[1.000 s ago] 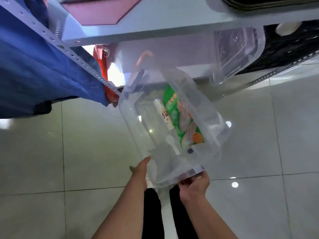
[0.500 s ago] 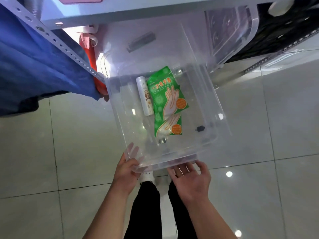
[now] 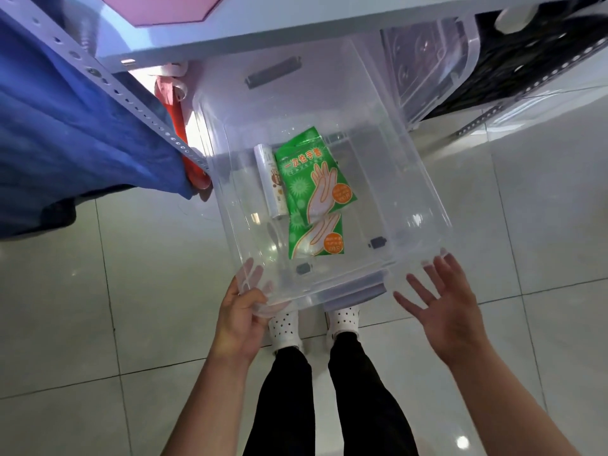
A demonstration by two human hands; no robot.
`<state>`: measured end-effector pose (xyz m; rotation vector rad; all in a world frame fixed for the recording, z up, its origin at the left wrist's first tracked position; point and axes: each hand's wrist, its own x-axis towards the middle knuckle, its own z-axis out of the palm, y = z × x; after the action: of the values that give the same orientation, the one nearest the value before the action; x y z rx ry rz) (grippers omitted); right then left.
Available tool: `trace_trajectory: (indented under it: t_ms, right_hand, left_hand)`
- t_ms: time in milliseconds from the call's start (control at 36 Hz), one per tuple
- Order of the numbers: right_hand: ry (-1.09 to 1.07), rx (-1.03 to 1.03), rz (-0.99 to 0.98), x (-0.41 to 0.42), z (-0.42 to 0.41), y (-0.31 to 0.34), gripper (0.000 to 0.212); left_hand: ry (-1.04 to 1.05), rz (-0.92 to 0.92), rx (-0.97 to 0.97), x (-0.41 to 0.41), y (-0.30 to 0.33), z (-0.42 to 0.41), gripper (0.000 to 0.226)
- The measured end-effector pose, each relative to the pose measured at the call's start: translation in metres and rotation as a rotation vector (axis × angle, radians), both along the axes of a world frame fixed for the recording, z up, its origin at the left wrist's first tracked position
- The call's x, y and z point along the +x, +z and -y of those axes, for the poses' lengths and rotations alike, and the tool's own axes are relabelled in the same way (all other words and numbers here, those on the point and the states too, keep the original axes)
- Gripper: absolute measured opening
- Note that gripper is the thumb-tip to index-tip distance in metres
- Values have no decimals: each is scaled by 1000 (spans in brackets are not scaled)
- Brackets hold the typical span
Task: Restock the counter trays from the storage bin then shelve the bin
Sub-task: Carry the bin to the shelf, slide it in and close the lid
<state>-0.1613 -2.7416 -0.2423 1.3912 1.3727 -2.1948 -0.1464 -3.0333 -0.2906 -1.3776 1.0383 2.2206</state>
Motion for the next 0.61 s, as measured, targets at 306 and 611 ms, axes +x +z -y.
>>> trace_trajectory:
  t_ms: [306,611]
  right_hand:
    - [-46,-10,7,-25,18,-5,41]
    - [-125,-69,-11,-14,22,-14,41]
  left_hand:
    - [-103,-21,-90,-14,22,20,71]
    - [-136,-82,-116,-24,17,34,72]
